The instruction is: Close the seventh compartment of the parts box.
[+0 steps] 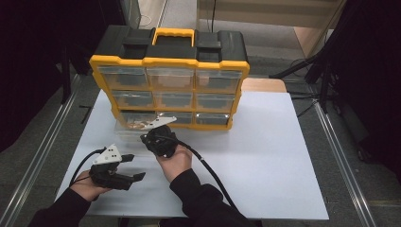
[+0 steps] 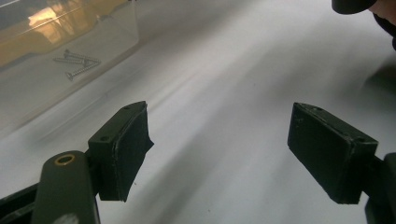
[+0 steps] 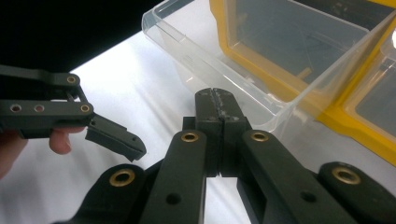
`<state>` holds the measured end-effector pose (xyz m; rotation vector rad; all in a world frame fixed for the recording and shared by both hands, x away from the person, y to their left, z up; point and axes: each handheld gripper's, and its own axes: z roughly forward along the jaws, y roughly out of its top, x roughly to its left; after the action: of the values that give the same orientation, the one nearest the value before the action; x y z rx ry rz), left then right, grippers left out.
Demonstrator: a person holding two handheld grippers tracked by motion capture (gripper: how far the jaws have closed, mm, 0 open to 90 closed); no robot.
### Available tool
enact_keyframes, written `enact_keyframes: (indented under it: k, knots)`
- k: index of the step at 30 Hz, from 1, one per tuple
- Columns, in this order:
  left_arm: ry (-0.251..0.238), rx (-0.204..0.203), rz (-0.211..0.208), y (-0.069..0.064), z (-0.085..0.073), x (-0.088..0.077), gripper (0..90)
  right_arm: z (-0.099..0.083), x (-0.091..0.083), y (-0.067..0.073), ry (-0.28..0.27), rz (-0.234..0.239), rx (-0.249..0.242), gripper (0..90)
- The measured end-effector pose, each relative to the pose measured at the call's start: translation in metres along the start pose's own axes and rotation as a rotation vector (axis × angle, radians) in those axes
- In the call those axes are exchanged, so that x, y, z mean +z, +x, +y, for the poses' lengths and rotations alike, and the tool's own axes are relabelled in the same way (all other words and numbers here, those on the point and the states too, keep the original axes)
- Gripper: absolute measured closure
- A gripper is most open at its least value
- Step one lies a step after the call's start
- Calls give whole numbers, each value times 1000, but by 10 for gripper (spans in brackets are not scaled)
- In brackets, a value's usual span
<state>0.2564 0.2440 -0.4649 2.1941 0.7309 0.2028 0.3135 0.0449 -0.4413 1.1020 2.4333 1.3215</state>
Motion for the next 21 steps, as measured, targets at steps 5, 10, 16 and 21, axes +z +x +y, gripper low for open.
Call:
enact_keyframes:
  k: [5,10,16,21]
  knots:
    - [1,2,1,0,0,0,207,1,0,-3,-3,5,11,900]
    - [1,2,-1,0,0,0,207,1,0,-4,-2,11,17,900]
    - [1,2,0,0,0,0,207,1,1,-7,-5,24,28,900]
    - [2,4,-1,0,0,0,207,2,2,-9,-6,31,39,900]
